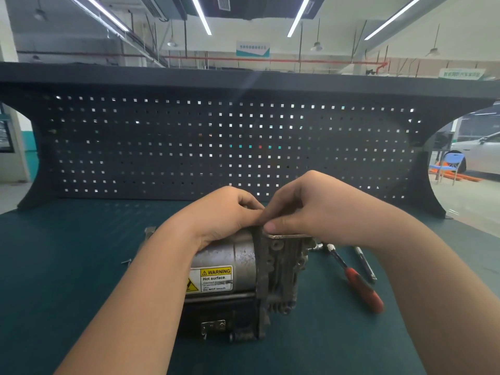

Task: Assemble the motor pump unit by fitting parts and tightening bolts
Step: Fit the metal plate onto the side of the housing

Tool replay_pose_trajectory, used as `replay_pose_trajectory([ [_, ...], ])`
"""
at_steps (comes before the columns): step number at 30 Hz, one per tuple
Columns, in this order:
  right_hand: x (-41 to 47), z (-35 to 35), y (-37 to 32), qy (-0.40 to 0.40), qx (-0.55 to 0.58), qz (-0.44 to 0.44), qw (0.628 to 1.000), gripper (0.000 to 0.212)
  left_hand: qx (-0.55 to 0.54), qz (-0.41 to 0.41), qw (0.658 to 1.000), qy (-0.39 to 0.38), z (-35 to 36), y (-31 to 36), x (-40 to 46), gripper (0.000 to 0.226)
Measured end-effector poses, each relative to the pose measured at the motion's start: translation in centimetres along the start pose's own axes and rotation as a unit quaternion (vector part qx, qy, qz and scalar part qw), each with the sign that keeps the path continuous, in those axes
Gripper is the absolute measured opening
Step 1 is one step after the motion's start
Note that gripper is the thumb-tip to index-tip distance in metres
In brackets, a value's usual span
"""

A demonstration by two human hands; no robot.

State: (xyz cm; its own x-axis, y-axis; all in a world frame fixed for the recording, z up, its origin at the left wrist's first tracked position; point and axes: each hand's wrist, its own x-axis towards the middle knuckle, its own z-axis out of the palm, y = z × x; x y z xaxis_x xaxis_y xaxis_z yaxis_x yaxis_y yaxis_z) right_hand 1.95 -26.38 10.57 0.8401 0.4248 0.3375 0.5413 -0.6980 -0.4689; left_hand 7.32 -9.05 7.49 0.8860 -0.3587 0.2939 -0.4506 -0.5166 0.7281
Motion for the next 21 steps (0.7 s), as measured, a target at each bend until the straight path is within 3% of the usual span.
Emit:
replay_pose_trajectory([
  [4, -0.2, -0.4, 0.0, -0.017, -0.017, -0.011, 1.000, 0.015, -0.009, -0.001, 1.000, -0.004, 0.0, 0.3, -0.1, 0.025],
  [7, 0.0, -0.1, 0.1, 0.005, -0.026, 0.002, 1.000, 0.007, -0.002, 0.004, 1.000, -0.002, 0.0, 0.1, 0.0, 0.012],
  [12, 0.4, 0.7, 0.2, 0.036, -0.052, 0.015, 0.998, 0.024, 0.009, 0.008, 1.000, 0.003, 0.0, -0.1, 0.1, 0.007],
  [21, 0.1, 0.5, -0.1, 0.007, -0.013, -0.007, 1.000, 0.004, -0.005, 0.006, 1.000, -0.009, 0.0, 0.2, -0.3, 0.009],
])
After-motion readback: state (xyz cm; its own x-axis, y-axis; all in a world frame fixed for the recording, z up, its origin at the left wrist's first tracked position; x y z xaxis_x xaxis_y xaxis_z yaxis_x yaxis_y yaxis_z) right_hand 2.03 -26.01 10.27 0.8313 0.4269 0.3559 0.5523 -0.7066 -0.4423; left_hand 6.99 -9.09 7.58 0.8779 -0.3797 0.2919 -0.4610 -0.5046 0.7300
